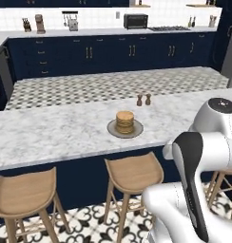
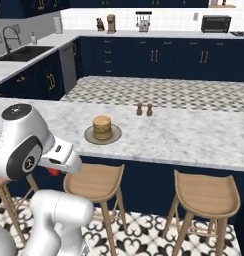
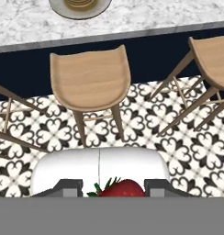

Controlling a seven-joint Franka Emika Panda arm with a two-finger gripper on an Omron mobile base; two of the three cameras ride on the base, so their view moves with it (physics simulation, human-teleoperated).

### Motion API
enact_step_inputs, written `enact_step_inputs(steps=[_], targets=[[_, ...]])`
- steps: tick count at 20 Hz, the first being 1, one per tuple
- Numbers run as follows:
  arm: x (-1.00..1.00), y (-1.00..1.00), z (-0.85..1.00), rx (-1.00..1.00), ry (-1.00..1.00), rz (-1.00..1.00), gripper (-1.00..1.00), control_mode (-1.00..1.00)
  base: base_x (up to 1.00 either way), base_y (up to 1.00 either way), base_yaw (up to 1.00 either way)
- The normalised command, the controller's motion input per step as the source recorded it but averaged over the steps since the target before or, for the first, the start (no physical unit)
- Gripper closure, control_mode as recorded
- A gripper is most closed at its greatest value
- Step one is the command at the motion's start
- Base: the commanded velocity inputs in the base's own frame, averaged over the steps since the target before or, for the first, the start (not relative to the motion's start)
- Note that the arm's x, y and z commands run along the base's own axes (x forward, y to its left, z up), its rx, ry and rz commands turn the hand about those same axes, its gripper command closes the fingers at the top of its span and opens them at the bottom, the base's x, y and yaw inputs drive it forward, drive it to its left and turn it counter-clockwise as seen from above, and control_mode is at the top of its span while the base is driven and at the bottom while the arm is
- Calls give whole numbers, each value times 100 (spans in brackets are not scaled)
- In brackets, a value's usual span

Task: Take the strawberry from the fridge and place it on top of the pancake, located on the dining counter.

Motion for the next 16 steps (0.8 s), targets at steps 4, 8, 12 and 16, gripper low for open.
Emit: enact_step_inputs(steps=[4, 8, 12, 16], targets=[[0, 0, 0, 0, 0, 0, 100, 100, 6, 2, 30], [0, 0, 0, 0, 0, 0, 100, 100, 9, 16, 24], [0, 0, 0, 0, 0, 0, 100, 100, 31, 2, 2], [0, 0, 0, 0, 0, 0, 100, 100, 62, 40, -3]])
